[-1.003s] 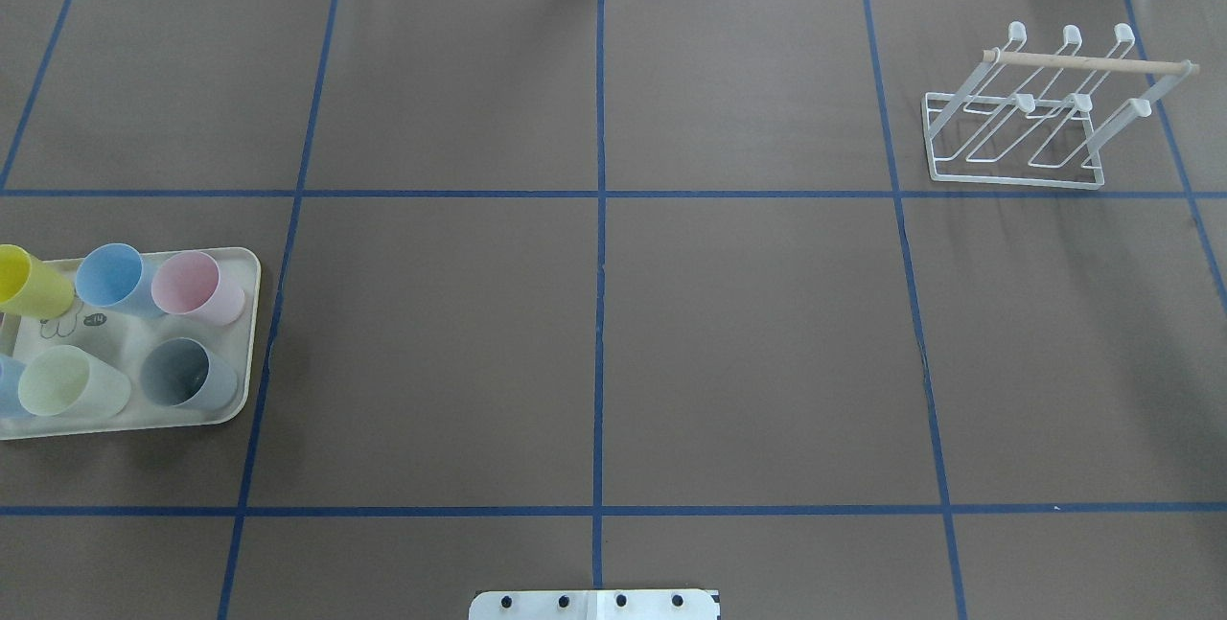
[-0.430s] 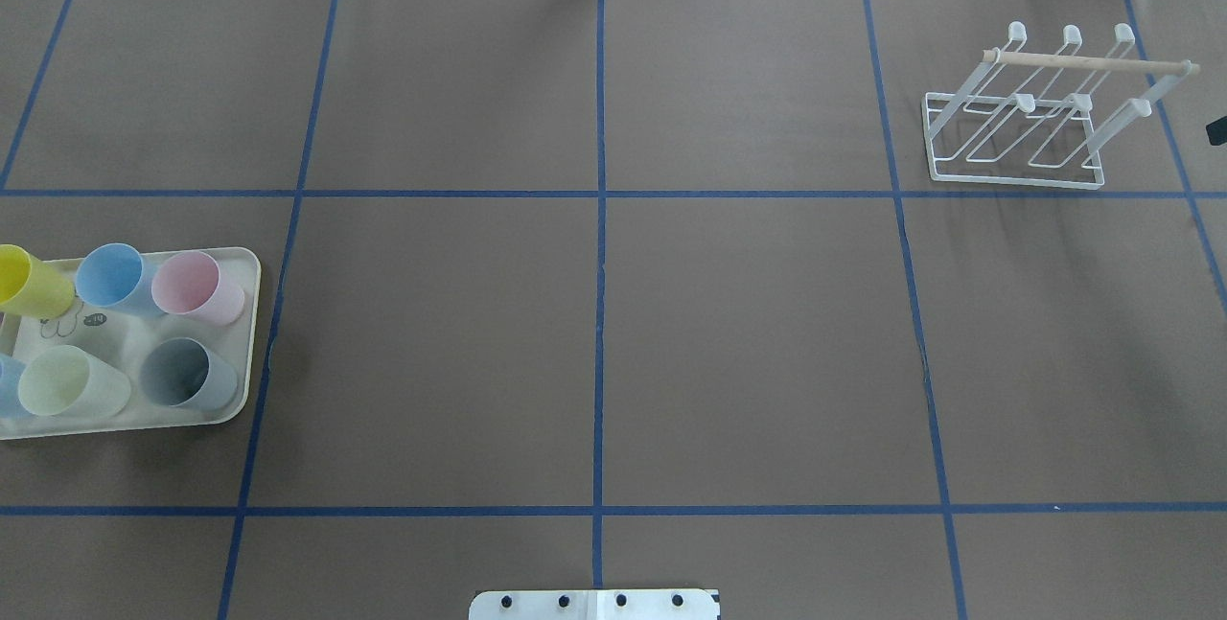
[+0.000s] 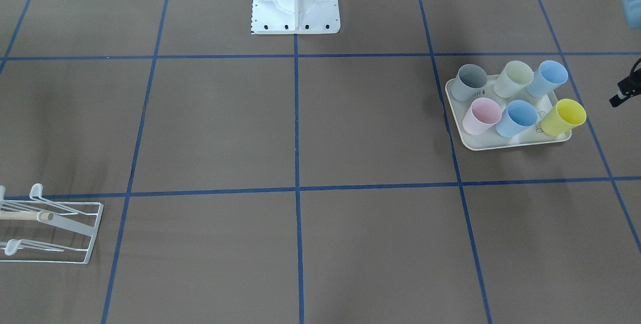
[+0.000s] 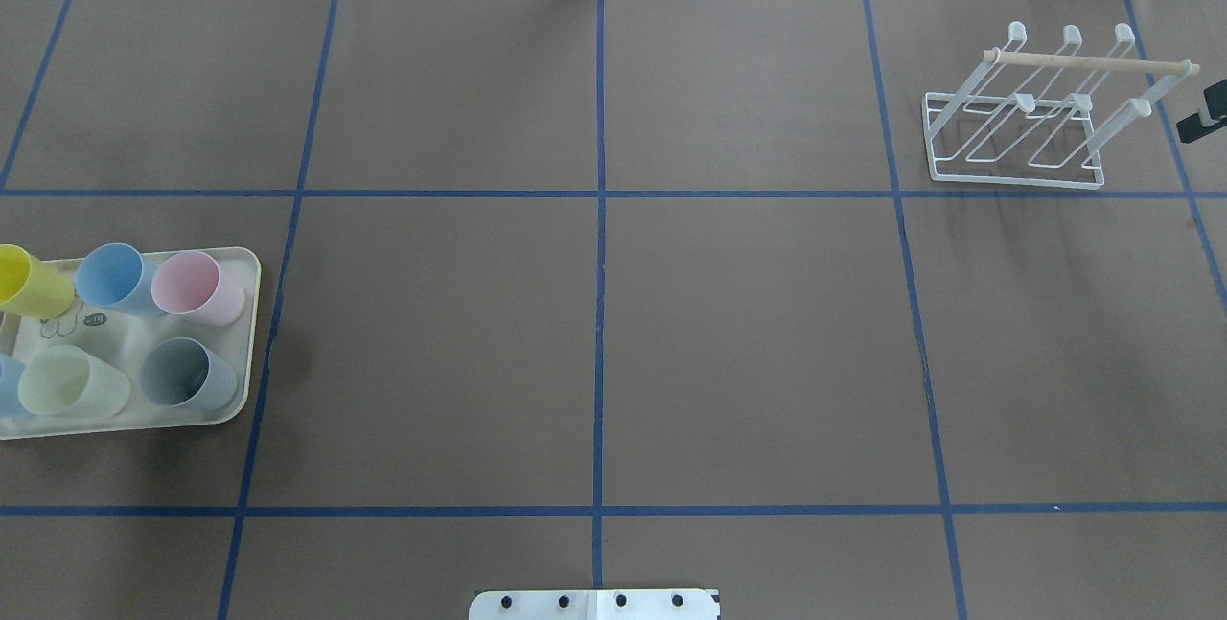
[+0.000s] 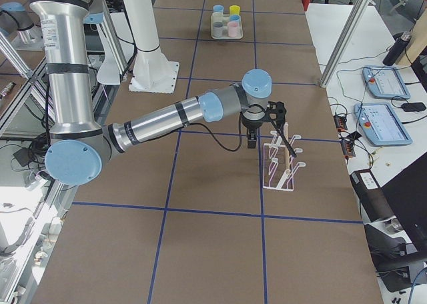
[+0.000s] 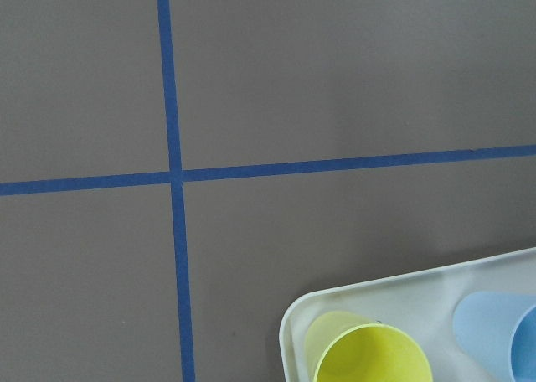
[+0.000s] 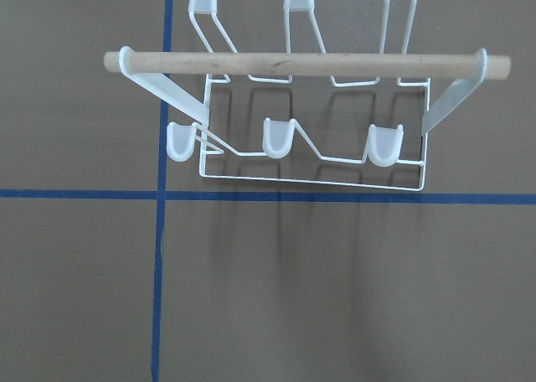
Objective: Transfer IKEA cup to right arm and place on rack
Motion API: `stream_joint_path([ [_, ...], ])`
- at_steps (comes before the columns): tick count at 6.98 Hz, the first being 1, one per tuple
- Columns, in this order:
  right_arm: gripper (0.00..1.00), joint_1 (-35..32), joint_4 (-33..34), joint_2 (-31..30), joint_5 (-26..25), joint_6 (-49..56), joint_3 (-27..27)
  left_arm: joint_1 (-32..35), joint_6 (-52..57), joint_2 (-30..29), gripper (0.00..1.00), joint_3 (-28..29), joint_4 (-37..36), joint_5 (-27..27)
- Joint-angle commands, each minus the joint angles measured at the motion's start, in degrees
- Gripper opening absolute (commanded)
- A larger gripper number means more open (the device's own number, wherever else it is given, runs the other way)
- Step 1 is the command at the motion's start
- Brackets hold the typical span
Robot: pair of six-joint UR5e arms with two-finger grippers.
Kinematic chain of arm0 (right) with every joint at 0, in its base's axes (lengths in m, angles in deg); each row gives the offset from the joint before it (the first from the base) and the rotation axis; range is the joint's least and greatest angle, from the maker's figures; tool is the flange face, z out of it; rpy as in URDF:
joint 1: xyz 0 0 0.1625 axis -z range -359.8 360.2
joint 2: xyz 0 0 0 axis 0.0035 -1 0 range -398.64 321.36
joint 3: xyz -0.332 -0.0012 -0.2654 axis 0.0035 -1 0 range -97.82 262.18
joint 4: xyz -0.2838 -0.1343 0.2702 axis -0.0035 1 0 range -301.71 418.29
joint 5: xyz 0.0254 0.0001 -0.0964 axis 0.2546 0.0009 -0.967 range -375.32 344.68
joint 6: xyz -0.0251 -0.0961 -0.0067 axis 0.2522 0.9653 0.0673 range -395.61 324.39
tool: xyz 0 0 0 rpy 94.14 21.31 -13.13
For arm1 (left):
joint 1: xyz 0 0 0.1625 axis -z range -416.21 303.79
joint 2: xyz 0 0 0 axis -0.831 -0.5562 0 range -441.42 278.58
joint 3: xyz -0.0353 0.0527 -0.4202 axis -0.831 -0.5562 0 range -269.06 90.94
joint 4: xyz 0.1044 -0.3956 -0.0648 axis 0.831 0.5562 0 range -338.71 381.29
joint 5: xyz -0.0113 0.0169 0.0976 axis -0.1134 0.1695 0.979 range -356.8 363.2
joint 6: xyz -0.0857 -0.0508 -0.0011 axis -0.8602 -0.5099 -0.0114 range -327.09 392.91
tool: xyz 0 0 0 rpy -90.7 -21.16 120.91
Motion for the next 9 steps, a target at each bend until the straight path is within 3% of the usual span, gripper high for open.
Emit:
stream_joint_path([
  [1, 1.00, 0.1, 0.0, 0.1, 0.1, -0.1, 0.1, -4.6, -6.4, 0.4, 1.00, 3.6, 8.1, 0.1],
  [3, 1.00, 0.3, 0.0, 0.1, 0.2, -0.1, 0.1, -6.9, -6.4, 0.3, 0.97, 4.7, 8.2, 0.1],
  [6, 1.00, 0.4, 0.0, 0.1, 0.3, -0.1, 0.0, -8.1, -6.3, -0.4, 0.66, 6.0, 8.1, 0.1],
  [7, 1.00, 0.4, 0.0, 0.1, 0.3, -0.1, 0.0, -8.7, -6.2, -0.7, 0.63, 6.1, 8.1, 0.1],
  [8, 1.00, 0.4, 0.0, 0.4, 0.4, -0.1, 0.0, -9.0, -6.2, -0.8, 0.53, 6.2, 8.1, 0.1],
  [9, 1.00, 0.4, 0.0, 0.5, 0.4, -0.1, 0.0, -9.2, -6.1, -0.8, 0.35, 6.2, 8.1, 0.2],
])
